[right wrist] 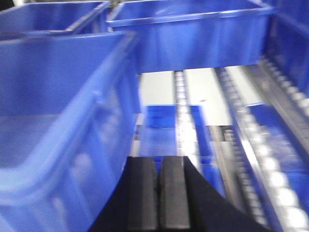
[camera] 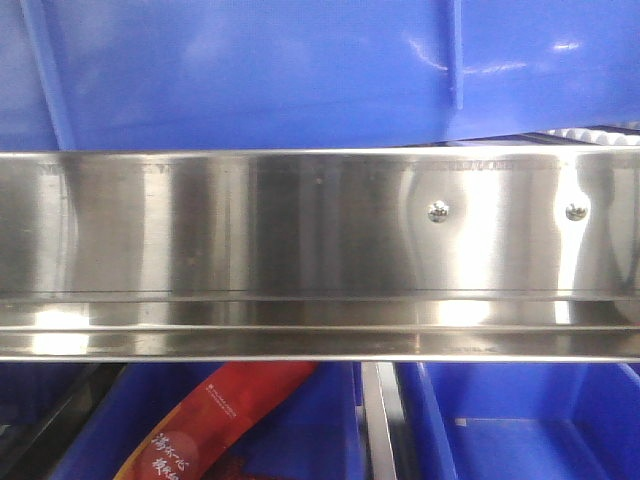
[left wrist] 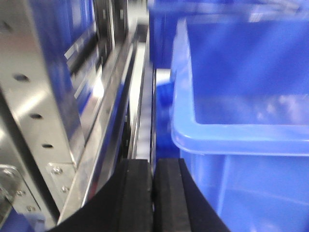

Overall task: Move blue bin to conveyor side
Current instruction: 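Lower both grippers onto opposite side walls of the blue bin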

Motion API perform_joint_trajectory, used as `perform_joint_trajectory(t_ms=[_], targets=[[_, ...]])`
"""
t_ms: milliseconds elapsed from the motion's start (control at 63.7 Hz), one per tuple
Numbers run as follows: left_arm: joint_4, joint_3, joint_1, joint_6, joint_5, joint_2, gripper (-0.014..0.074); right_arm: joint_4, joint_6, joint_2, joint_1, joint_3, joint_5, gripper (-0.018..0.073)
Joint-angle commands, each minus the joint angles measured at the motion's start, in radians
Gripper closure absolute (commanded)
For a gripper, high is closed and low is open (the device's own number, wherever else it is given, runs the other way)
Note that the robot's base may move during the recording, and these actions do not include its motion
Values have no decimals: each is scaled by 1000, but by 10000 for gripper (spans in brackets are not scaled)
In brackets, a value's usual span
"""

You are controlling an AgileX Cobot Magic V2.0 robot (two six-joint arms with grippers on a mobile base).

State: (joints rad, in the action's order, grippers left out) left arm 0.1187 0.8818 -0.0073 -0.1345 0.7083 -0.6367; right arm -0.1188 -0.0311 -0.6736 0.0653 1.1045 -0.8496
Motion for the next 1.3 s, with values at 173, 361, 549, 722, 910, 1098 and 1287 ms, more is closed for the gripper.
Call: perform_joint_trajectory(t_ms=[173, 361, 549, 722, 910, 1098, 1287], targets=[[-2, 35, -6, -2, -163, -23, 613, -32, -4, -42, -6, 52, 94, 648], [-55, 208, -6, -2, -27, -149, 613, -23, -4, -198, -4, 214, -29, 636], [-70, 389, -6, -2, 70, -330, 613, -23, -4, -351, -4, 365, -120, 636], [-94, 518, -6, -2, 107, -486, 613, -13, 13, -474, 9, 464, -171, 636], [-132, 619, -6, 0, 114, -615, 613, -13, 14, -598, 9, 561, -220, 636], [-132, 670, -6, 3, 123, -686, 613, 14, 49, -685, 59, 642, -228, 636], [-109, 670, -6, 36, 117, -714, 613, 198, 175, -748, 166, 698, -243, 636]])
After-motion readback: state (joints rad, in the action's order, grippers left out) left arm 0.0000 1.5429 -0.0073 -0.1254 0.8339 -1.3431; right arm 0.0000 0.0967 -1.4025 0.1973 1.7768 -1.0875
